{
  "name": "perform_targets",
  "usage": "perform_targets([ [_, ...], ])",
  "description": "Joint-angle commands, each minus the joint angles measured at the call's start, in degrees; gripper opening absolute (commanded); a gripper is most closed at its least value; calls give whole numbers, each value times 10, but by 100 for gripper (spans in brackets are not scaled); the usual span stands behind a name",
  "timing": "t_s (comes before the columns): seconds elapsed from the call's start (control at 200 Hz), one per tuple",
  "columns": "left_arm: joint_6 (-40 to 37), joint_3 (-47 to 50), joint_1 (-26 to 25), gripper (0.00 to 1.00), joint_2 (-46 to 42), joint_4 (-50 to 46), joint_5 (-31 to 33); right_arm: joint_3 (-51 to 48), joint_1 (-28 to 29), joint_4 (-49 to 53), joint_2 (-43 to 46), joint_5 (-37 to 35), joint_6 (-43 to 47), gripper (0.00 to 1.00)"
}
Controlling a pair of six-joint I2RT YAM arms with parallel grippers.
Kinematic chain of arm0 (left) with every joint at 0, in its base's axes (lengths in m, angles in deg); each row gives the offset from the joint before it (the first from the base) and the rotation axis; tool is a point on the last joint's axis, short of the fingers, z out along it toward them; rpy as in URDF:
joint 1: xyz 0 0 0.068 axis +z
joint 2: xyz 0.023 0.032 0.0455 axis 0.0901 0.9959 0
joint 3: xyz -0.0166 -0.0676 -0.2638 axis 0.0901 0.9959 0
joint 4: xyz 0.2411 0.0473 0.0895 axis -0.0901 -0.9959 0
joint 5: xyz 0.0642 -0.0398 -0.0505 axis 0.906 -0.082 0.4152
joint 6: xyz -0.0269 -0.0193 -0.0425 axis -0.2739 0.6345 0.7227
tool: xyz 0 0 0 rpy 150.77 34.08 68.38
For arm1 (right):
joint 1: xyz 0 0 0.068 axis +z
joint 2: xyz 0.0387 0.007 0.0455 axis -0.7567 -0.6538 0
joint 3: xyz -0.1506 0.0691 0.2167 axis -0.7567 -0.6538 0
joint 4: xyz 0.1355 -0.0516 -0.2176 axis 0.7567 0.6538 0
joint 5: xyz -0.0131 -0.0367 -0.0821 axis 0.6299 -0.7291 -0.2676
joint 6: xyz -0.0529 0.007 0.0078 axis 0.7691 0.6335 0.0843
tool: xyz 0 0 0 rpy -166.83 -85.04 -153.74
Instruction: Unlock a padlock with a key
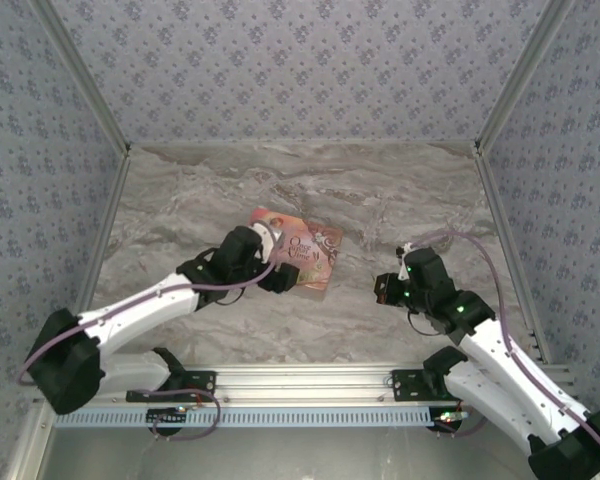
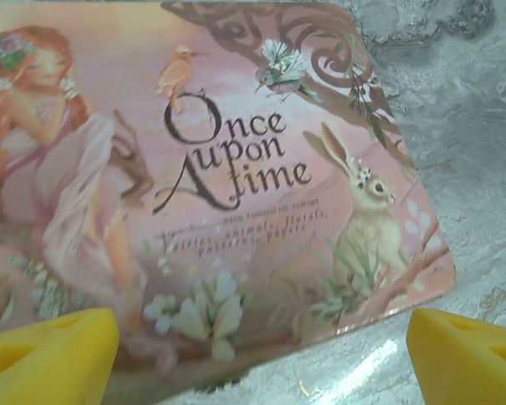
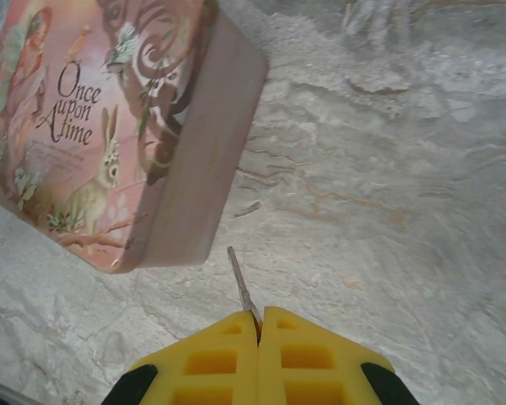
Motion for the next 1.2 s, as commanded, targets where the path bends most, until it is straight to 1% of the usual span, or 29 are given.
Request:
perform_targets([
  [0.0,27,42,3,89,-30,17,10,-6,20,-42,-18,7,-10,0],
  [0.13,56,91,4,88,-45,32,-5,-2,38,-74,-45,14,-10,0],
  [0.225,64,117,4,88,-39,62,-18,-2,46,-101,-62,18,-8,0],
  [0.35,60,139,11,87,-9,130,-39,-7,53,-150,-85,37,-8,0],
  [0.445,57,149,24,84,26,188,-64,-7,55,-185,-107,57,-14,0],
  [0.545,57,152,37,82,47,220,-75,-2,55,-211,-126,70,-19,0],
  [0.61,52,153,44,82,48,226,-72,3,55,-215,-135,70,-18,0],
  [0.72,37,144,69,82,43,208,-73,11,55,-218,-149,66,-16,0],
  [0.869,16,139,112,82,36,203,-108,15,55,-232,-171,72,-14,0],
  [1.009,-4,142,116,81,38,208,-133,22,49,-267,-198,92,-6,0],
  [1.194,8,163,116,78,42,253,-180,45,28,-323,-258,143,-8,0],
])
